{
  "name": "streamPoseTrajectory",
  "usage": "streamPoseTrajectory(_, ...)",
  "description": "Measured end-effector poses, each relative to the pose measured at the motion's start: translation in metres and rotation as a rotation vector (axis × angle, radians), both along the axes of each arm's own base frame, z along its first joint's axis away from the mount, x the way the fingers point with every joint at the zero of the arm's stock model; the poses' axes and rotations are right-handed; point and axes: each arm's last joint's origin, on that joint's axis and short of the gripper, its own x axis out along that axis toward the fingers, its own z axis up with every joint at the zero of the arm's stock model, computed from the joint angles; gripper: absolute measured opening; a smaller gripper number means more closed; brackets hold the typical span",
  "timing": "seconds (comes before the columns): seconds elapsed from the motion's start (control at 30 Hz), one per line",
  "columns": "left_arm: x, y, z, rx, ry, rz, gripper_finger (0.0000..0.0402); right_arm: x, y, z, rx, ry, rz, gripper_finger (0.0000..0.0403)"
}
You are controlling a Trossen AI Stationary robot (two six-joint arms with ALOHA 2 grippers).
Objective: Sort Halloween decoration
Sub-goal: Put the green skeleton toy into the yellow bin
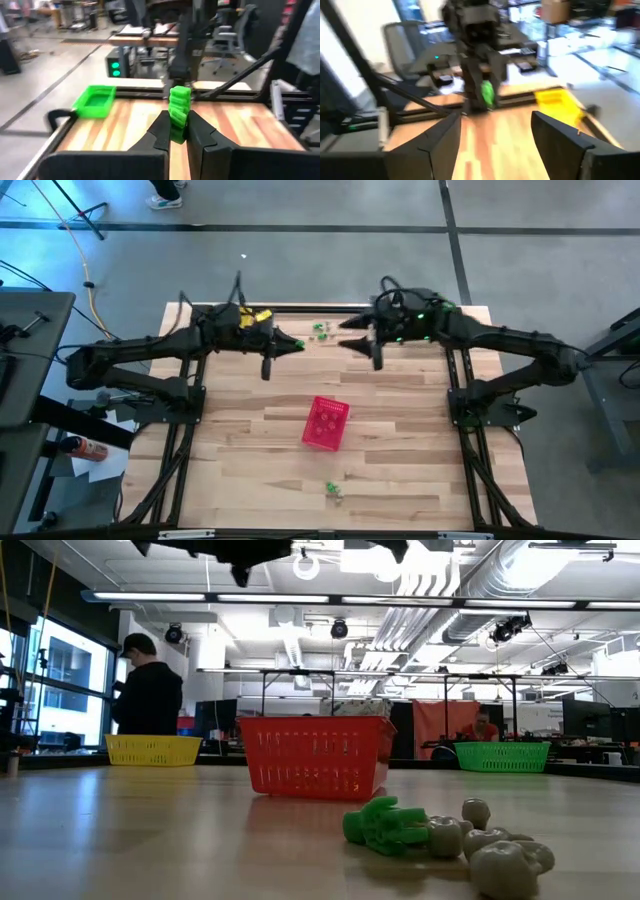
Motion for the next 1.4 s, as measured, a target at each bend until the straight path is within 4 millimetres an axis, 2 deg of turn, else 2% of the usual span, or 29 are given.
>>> streamPoseTrajectory(0.2,-0.044,0.001,0.013,-0.011,0.059,0.136,0.0006,-0.049,-0.001,0.015,-0.041,0.076,-0.21,0.0239)
streamPoseTrajectory(0.37,-0.073,-0.007,0.013,-0.062,0.141,0.246,0.0006,-0.075,0.003,0.024,-0.062,0.074,-0.304,0.0239)
streamPoseTrajectory(0.57,-0.092,-0.017,0.009,-0.118,0.216,0.308,0.0006,-0.085,0.005,0.029,-0.096,0.058,-0.329,0.0239)
streamPoseTrajectory(0.7,-0.094,-0.017,0.01,-0.094,0.212,0.359,0.0006,-0.085,0.005,0.028,-0.11,0.073,-0.325,0.0239)
streamPoseTrajectory(0.83,-0.093,-0.01,0.008,-0.15,0.198,0.576,0.0006,-0.083,0.005,0.024,-0.105,0.106,-0.323,0.0239)
streamPoseTrajectory(0.97,-0.086,0.013,-0.001,-0.144,0.26,0.794,0.0006,-0.081,0.004,0.022,-0.107,0.125,-0.336,0.0239)
streamPoseTrajectory(1.1,-0.082,0.054,-0.006,-0.209,0.373,0.945,0.0005,-0.08,0.002,0.02,-0.114,0.141,-0.382,0.0239)
streamPoseTrajectory(1.2,-0.084,0.095,-0.025,-0.274,0.568,1.094,0.0005,-0.077,0.0,0.018,-0.096,0.149,-0.423,0.0239)
streamPoseTrajectory(1.3,-0.089,0.133,-0.049,-0.353,0.691,1.209,0.0005,-0.073,-0.001,0.015,-0.052,0.152,-0.44,0.0239)
streamPoseTrajectory(1.4,-0.094,0.161,-0.079,-0.452,0.792,1.255,0.0005,-0.07,-0.002,0.01,-0.044,0.19,-0.439,0.0239)
